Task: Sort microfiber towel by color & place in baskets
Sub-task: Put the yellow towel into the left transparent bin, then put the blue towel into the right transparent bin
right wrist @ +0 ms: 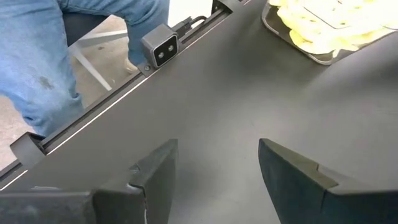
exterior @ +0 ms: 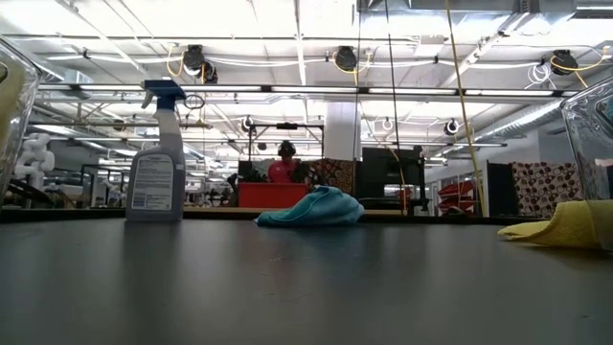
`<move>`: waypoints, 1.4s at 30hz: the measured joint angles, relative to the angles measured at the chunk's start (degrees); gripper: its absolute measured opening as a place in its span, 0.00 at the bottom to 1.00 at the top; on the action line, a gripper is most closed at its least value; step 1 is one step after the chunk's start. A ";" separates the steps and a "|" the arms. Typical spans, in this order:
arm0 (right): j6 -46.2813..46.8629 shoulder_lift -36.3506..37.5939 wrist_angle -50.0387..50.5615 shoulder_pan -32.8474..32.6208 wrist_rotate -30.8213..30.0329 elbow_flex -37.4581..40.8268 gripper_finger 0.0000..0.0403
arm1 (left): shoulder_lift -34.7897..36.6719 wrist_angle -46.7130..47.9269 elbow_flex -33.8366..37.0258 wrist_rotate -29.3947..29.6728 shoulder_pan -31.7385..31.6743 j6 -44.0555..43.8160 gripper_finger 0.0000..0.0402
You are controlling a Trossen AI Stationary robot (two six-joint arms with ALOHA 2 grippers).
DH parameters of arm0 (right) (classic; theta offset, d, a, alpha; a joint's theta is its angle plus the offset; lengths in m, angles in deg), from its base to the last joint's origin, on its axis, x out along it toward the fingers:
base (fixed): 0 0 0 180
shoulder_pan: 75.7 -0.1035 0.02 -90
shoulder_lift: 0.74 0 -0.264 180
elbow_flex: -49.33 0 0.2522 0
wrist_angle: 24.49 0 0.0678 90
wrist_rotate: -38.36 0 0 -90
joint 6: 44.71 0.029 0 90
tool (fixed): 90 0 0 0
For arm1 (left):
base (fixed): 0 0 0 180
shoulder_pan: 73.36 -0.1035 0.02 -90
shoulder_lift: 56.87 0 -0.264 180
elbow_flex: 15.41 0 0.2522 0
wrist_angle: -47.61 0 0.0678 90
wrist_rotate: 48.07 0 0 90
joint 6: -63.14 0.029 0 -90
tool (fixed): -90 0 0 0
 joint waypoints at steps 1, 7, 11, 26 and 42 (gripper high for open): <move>-0.02 0.00 0.02 -0.04 0.00 0.00 0.53 | 0.96 -0.06 0.00 0.00 0.00 -0.43 0.54; 0.00 0.00 1.47 0.03 -0.02 0.00 0.53 | 7.40 0.01 0.00 0.12 -0.02 -2.76 0.54; 0.00 0.00 3.02 0.04 -0.02 0.00 0.53 | 11.24 -0.01 0.00 0.73 -0.02 -3.92 0.54; 6.90 0.26 17.40 0.15 -4.94 0.00 0.53 | 14.87 1.02 0.00 28.04 -5.40 14.23 0.54; 19.07 4.80 27.06 -2.37 -11.98 0.00 0.53 | 14.87 -4.07 0.00 32.24 -29.10 41.50 0.54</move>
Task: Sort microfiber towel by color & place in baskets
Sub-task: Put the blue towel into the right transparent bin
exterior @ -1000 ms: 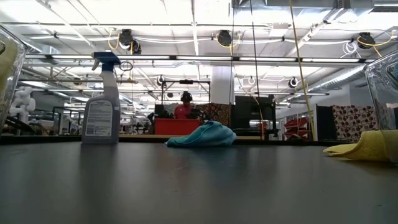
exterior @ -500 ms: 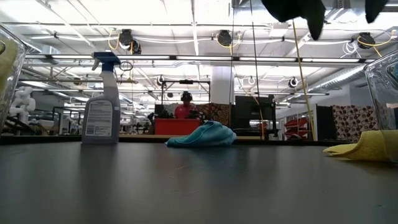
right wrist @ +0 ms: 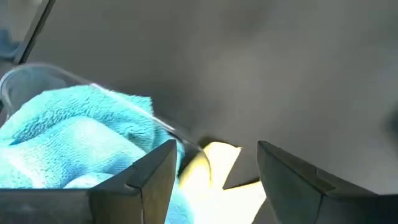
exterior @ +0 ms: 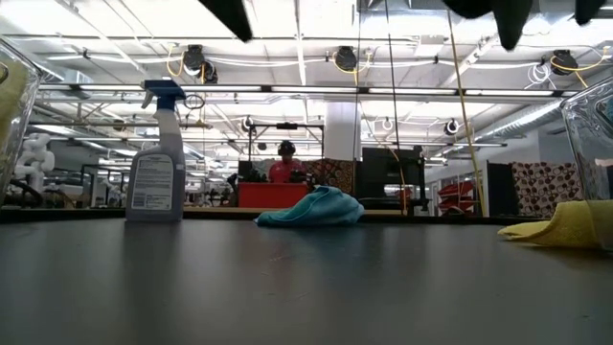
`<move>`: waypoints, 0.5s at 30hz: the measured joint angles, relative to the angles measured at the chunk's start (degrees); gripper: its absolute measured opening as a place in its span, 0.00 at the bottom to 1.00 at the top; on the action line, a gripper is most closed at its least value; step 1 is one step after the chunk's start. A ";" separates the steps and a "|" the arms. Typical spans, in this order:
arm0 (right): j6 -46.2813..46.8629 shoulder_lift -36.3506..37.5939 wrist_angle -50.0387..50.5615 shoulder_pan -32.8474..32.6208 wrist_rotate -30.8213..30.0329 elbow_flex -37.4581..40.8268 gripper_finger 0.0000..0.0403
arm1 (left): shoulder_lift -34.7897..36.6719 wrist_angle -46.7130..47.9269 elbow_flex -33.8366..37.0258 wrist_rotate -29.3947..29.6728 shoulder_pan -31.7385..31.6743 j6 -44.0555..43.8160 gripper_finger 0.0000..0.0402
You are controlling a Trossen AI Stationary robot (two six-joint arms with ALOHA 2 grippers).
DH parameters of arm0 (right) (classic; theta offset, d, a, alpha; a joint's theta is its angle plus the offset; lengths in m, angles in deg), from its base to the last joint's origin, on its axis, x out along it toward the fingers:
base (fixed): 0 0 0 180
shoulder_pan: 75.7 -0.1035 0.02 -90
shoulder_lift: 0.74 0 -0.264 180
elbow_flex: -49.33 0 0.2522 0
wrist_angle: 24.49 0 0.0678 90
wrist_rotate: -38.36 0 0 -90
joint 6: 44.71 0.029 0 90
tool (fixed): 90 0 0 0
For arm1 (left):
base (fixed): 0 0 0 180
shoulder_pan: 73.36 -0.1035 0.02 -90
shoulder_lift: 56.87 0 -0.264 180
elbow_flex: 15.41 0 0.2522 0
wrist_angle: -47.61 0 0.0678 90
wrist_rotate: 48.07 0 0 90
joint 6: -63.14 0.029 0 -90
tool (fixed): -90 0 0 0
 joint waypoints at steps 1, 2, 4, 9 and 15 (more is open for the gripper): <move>0.61 0.86 0.05 -0.15 -0.72 0.00 0.53 | 0.00 -1.51 0.00 -0.21 -1.62 1.72 0.54; 1.22 1.81 0.20 -0.35 -1.47 0.00 0.53 | 0.00 -3.24 0.00 -0.53 -3.16 3.34 0.54; 2.67 3.69 0.96 -0.89 -3.34 0.00 0.53 | 0.00 -6.63 0.00 -2.20 -6.32 7.02 0.54; 7.19 7.89 4.26 -2.53 -7.90 0.00 0.53 | -0.02 -14.53 0.13 -10.48 -13.96 14.61 0.54; 11.06 12.98 4.39 -4.52 -9.55 3.53 0.53 | -0.11 -26.69 5.31 -20.20 -22.27 20.61 0.54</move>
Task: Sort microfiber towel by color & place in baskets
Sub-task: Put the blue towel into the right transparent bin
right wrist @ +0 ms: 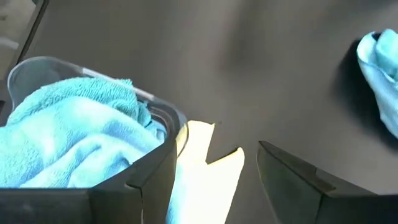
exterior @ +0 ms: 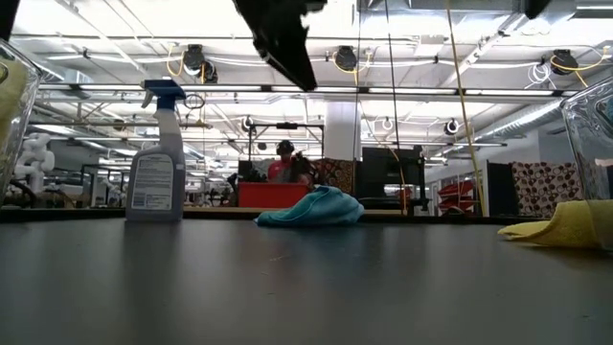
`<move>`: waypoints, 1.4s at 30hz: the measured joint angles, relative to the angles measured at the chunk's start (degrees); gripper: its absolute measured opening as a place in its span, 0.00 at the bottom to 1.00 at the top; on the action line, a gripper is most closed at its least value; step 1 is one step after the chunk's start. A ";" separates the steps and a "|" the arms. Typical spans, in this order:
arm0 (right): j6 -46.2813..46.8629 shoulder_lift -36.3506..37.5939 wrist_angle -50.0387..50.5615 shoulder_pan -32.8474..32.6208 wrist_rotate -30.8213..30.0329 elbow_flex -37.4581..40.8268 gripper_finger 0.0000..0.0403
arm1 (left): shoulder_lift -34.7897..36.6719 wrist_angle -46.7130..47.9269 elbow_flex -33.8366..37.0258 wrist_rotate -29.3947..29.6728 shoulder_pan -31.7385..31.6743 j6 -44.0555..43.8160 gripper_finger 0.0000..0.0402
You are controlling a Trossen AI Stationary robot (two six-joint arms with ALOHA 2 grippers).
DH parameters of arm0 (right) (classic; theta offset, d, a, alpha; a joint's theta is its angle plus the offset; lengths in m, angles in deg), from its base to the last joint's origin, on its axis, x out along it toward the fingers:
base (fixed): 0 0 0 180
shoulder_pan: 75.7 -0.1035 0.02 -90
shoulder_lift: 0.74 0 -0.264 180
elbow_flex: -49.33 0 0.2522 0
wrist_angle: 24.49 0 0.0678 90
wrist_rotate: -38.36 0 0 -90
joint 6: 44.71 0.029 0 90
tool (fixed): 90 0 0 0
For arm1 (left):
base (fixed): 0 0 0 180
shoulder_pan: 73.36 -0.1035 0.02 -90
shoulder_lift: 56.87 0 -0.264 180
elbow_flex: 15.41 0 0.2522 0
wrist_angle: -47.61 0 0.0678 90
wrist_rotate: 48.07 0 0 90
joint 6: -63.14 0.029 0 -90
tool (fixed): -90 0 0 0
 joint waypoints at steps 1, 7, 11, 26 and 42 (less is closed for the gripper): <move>0.52 0.95 -0.47 -0.20 0.00 1.16 0.53 | -0.01 -1.75 1.00 -1.02 -1.40 0.26 0.54; 3.40 6.81 -3.91 -0.75 -2.71 9.93 0.53 | -2.11 -14.27 6.56 -4.88 -8.43 0.97 0.54; 4.21 10.44 -10.04 -0.72 -2.75 16.48 0.53 | -5.30 -19.80 7.49 -7.68 -12.40 0.91 0.54; 3.38 14.37 -25.32 -0.75 -2.47 26.08 0.53 | -19.46 -27.73 7.48 -14.18 -20.88 -8.01 0.59; 4.52 14.37 -27.89 -0.75 -2.64 26.08 0.53 | -22.61 -25.43 7.37 -20.93 -20.12 -7.40 0.15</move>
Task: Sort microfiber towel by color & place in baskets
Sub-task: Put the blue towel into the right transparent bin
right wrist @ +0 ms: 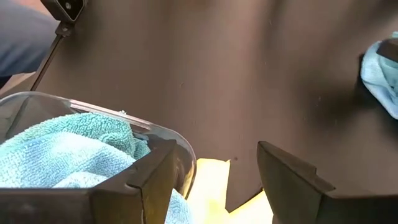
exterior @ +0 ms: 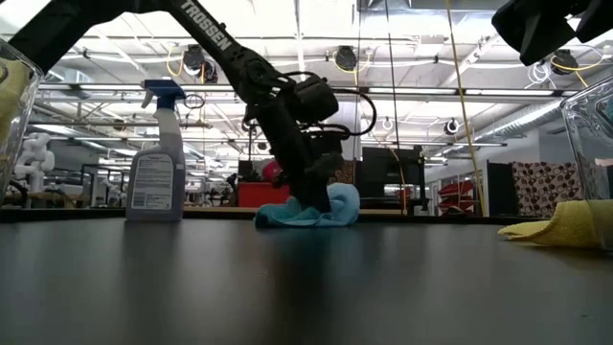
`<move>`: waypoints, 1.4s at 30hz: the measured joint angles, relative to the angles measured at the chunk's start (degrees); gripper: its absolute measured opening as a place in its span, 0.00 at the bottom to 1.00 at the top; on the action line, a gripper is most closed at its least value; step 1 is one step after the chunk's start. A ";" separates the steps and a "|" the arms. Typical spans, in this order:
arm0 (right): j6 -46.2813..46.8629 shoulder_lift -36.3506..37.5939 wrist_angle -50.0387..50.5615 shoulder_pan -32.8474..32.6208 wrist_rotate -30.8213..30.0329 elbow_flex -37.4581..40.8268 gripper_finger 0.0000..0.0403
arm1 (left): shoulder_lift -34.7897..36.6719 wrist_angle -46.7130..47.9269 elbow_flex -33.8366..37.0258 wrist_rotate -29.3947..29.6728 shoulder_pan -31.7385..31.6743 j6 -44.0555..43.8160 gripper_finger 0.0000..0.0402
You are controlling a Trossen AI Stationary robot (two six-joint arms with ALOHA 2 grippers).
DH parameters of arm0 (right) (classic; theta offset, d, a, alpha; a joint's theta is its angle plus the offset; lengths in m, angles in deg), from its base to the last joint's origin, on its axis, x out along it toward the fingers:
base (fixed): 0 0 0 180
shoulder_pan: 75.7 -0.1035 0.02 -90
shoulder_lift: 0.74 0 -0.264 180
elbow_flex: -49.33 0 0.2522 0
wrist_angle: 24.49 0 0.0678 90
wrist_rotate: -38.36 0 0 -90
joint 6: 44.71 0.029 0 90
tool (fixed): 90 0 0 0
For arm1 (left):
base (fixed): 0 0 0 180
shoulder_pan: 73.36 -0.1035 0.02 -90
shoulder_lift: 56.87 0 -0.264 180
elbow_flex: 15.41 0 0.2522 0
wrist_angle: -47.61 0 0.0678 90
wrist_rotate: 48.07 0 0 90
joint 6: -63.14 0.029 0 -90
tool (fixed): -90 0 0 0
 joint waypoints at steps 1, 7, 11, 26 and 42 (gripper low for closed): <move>0.28 0.00 0.00 0.00 0.00 0.00 0.53 | 0.15 0.12 -0.01 -0.58 0.34 0.67 0.08; 1.71 0.00 -0.02 0.00 0.11 0.00 0.53 | 0.17 3.51 -5.52 -1.74 3.64 4.80 0.05; 2.06 0.00 0.00 0.00 0.15 0.00 0.53 | 0.17 9.79 -11.66 -0.45 6.86 9.07 0.02; -3.17 0.00 0.59 0.04 -21.28 -0.03 0.53 | 0.27 28.72 -33.91 8.47 17.98 18.81 0.02; -9.55 -0.02 -6.07 0.68 -29.63 -0.04 0.66 | 0.32 27.76 -40.19 8.51 25.02 24.18 0.02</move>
